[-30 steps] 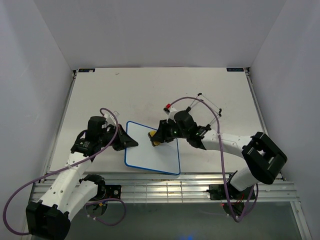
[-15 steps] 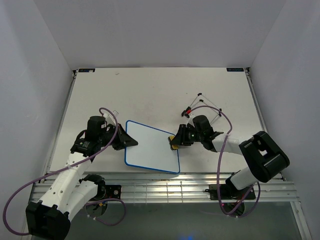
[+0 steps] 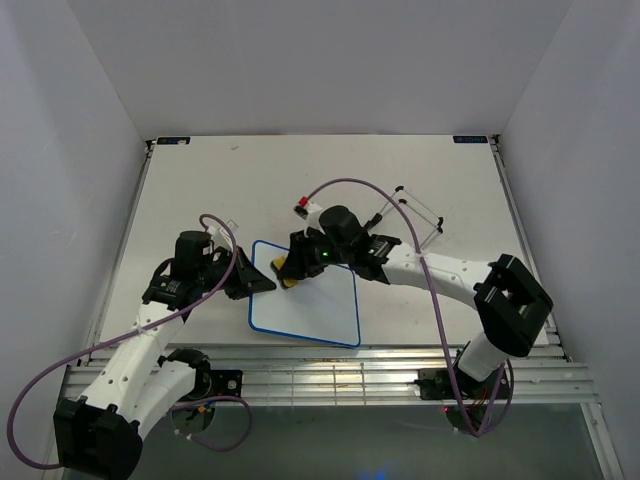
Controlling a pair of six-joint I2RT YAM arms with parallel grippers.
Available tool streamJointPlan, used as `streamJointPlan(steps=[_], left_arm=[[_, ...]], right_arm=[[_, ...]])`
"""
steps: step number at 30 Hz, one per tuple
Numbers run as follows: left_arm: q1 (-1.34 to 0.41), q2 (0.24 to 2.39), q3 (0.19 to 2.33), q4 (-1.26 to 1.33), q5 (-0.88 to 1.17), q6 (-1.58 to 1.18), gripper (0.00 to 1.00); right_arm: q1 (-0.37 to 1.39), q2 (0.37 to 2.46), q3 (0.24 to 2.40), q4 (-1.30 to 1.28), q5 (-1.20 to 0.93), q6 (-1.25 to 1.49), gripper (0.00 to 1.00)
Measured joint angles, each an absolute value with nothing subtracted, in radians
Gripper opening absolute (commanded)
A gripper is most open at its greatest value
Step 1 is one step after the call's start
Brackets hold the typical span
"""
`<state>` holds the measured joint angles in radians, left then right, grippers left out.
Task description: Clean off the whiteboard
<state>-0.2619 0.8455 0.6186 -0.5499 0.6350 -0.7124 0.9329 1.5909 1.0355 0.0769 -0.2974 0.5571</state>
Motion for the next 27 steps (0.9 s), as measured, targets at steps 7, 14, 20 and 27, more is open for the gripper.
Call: streamJointPlan(steps=[7,14,20,27], left_arm=[[-0.252,0.844,0.608,-0.559,0.648,-0.705,0.00],[-0.250,0.843,0.600,-0.554,0.647,-0.709,0.00],[-0.250,0.841,0.599,-0.546,0.641,-0.714,0.00],[-0.258,0.833,0.599,-0.546,0.631,-0.722,0.00]], right_arm=[[1.002,1.736,1.353,-0.125,-0.307,0.428,0.11],[0.999,1.792,1.467,-0.254,-0.314,0.357,0.10],[0.963,1.784,1.425,-0.208,-0.339,0.372,0.10],[0.875,1.728,1.245,-0.094,-0.307,0.389,0.09]])
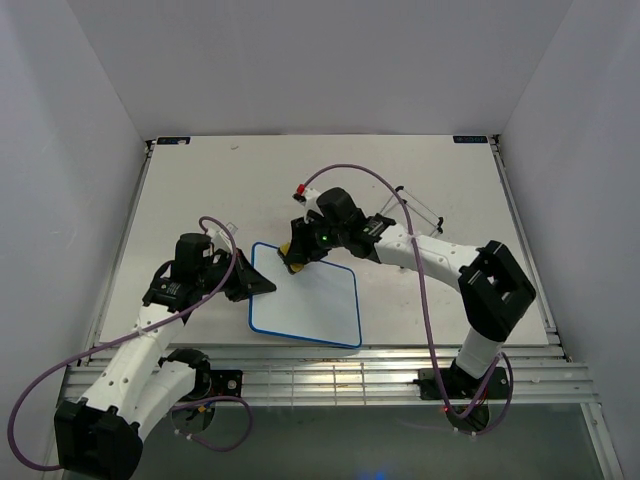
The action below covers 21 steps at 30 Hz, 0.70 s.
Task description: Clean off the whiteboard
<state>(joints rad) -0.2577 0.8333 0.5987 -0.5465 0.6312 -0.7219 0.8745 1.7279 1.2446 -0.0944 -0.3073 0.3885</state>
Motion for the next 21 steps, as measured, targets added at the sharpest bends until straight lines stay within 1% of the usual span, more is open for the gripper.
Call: streamJointPlan(steps=[6,10,14,18,21], left_arm=[[-0.270,0.806,0.599,-0.554,0.608,-0.731,0.00],[-0.286,0.759,0.601,-0.565,0.588,-0.713,0.00],[-0.302,0.700,0.632,-0.549,0.544,-0.638,0.00],[-0.303,0.644,0.669,-0.544,0.440,-0.579,0.00],[-0.303,0.571,0.674,-0.540,0.346,-0.551,0.00]], right_arm=[[0.792,1.678,1.121,-0.085,-0.270,0.384,0.09],[0.727,1.620,1.066,-0.183,-0.221,0.363,0.09],[0.655,1.481,1.021,-0.289,-0.152,0.336,0.09],[0.590,1.300,0.961,-0.375,-0.070,0.310,0.10],[0.577,1.244,0.915,-0.416,-0.039,0.299,0.10]])
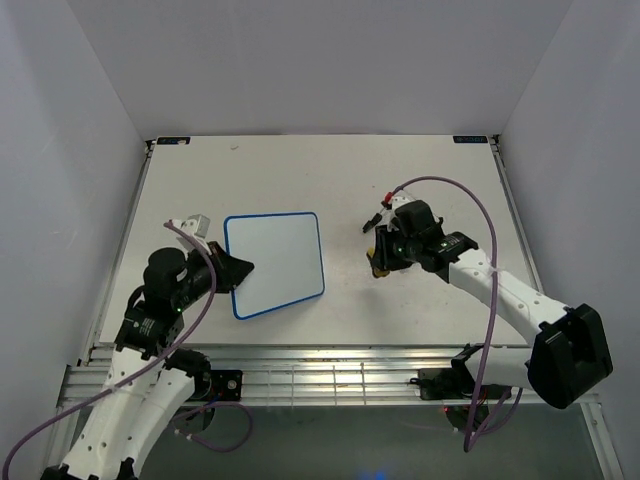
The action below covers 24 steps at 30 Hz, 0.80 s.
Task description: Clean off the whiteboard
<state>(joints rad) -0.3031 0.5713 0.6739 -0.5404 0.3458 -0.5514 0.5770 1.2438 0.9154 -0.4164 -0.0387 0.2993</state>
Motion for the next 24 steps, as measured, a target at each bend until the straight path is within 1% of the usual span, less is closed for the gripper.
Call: streamJointPlan(steps=[4,6,10,13,14,17,18,19,21,23,24], left_arm=[[-0.303,0.464,0.689,-0.555,0.218,-0.535,0.00],[-0.303,0.424,0.708,-0.554,0.162,-0.532,0.00],[-0.303,0.366,0.752,-0.543,0.070,-0.531,0.00],[-0.303,0.334,0.772,-0.522,0.012,-0.530,0.00],[-0.303,0.325,0.775,-0.517,-0.002,-0.530,0.00],[-0.303,0.313,0.788,-0.515,-0.027,-0.516,0.00],[-0.303,0.314,0.794,-0.517,-0.029,-0.508,0.00],[-0.303,0.317,0.801,-0.521,-0.030,-0.502,0.00],[-0.303,0.322,0.812,-0.525,-0.030,-0.488,0.00],[-0.303,0.325,0.817,-0.525,-0.029,-0.478,0.00],[-0.303,0.325,0.817,-0.525,-0.026,-0.474,0.00]], right_arm=[[0.591,1.264,0.825,-0.423,-0.032,0.308,0.11],[0.623,1.298,0.802,-0.420,-0.022,0.327,0.14],[0.728,1.418,0.825,-0.381,0.021,0.383,0.15],[0.779,1.547,0.897,-0.354,0.045,0.425,0.21],[0.785,1.584,0.922,-0.342,0.054,0.439,0.26],[0.796,1.668,0.984,-0.323,0.076,0.468,0.39],[0.799,1.685,0.998,-0.316,0.081,0.476,0.46],[0.801,1.695,1.007,-0.312,0.085,0.488,0.50],[0.806,1.699,1.014,-0.312,0.093,0.501,0.63],[0.810,1.697,1.021,-0.311,0.097,0.504,0.64],[0.813,1.693,1.024,-0.313,0.098,0.509,0.68]])
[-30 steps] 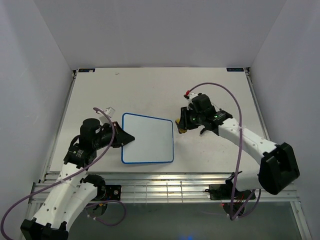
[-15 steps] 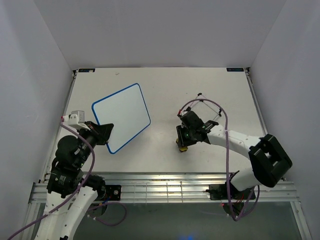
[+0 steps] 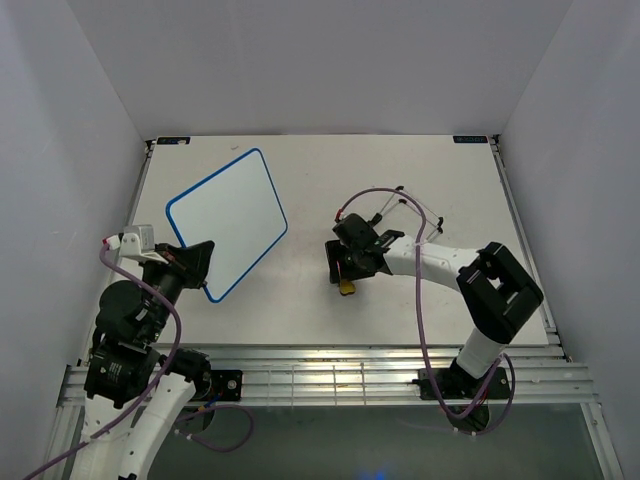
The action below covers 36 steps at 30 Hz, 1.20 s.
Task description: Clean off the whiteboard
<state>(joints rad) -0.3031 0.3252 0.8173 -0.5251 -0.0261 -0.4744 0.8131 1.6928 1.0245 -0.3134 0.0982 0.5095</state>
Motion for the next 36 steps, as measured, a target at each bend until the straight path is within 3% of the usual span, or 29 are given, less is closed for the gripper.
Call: streamJointPlan(steps=[5,9,12,16,20,26,34,36], left_arm=[[-0.303,0.339,0.817,-0.525,-0.010,-0.466,0.00],[-0.300,0.389,0.817,-0.513,0.080,-0.438,0.00],[-0.298,0.470,0.817,-0.465,0.265,-0.413,0.00],[-0.300,0.551,0.742,-0.281,0.568,-0.446,0.00],[-0.302,0.610,0.664,-0.096,0.803,-0.510,0.00],[-0.318,0.802,0.653,0.181,1.066,-0.572,0.00],[-0.349,0.979,0.667,0.302,1.293,-0.575,0.00],[-0.366,1.001,0.684,0.315,1.330,-0.573,0.00]], right_arm=[[0.813,1.624,1.027,-0.337,0.099,0.508,0.75],[0.799,1.453,1.017,-0.365,0.090,0.470,0.82],[0.759,1.220,0.992,-0.388,0.059,0.400,0.97],[0.710,0.866,1.011,-0.428,0.057,0.282,0.97],[0.710,0.678,1.134,-0.517,0.086,0.186,0.94],[0.709,0.770,1.396,-0.743,0.079,0.088,0.95],[0.708,0.933,1.419,-0.944,-0.186,-0.029,1.00],[0.708,0.953,1.414,-0.960,-0.263,-0.049,0.93]])
